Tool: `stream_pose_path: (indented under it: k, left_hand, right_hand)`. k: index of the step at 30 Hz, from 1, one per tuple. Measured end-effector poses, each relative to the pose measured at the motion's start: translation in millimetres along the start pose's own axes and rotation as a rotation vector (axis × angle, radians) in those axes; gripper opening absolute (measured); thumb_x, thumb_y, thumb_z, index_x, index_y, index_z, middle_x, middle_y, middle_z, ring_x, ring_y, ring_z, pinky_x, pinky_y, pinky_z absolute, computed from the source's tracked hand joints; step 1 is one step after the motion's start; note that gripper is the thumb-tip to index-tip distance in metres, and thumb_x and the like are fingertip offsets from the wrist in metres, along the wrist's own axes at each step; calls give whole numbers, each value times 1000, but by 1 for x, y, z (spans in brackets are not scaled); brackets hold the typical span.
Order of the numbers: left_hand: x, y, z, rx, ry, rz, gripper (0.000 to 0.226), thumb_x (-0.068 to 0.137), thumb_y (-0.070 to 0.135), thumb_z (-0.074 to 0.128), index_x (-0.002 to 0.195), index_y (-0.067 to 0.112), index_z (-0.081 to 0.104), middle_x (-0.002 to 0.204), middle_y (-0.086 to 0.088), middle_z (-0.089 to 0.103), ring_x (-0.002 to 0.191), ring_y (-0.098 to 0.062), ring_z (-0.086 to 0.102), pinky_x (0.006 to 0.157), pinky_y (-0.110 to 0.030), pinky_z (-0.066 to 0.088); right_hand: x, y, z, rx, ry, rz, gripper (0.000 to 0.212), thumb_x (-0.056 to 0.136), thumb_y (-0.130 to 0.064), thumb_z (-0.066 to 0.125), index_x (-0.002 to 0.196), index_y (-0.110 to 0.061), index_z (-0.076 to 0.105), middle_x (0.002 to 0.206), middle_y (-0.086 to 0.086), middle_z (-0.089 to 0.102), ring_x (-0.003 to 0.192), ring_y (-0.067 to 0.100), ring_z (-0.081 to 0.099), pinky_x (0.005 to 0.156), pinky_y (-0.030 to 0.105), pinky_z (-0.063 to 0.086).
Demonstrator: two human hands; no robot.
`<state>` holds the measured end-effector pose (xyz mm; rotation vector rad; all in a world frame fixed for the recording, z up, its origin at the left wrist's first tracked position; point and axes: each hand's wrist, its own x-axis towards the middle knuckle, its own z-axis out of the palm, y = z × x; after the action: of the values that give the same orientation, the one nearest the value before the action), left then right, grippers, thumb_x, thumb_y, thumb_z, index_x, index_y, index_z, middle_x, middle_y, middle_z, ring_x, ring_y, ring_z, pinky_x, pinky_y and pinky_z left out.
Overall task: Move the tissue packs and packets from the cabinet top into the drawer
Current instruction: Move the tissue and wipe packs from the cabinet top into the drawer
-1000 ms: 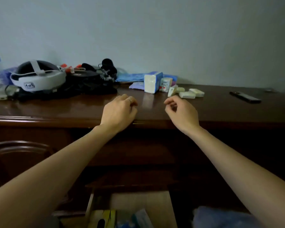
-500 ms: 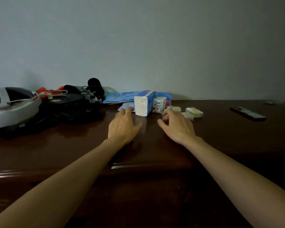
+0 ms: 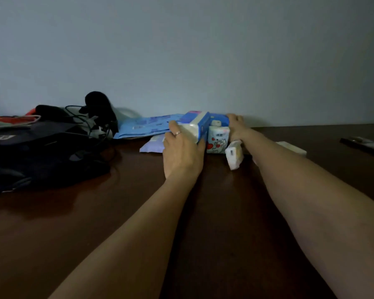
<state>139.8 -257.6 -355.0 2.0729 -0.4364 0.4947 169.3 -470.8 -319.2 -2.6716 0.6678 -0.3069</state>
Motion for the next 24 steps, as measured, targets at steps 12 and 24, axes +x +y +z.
stream_pose_path:
  k: [12, 24]
  left_hand:
    - [-64, 13, -83, -137, -24, -163, 79, 81, 48, 78, 132, 9, 33, 125, -7, 51, 106, -38, 65, 75, -38, 46]
    - [-88, 30, -151, -148, 133, -140, 72, 78, 41, 82, 125, 4, 42, 116, 3, 31, 86, -26, 57, 71, -44, 58]
  right_hand:
    - [-136, -17, -59, -225, 436, 22, 17, 97, -18, 57, 107, -8, 66, 107, 16, 71, 98, 36, 67, 66, 33, 42]
    - [-201, -24, -100, -280, 495, 18, 8, 98, -20, 61, 95, -16, 67, 86, 4, 70, 74, 24, 62, 60, 32, 47]
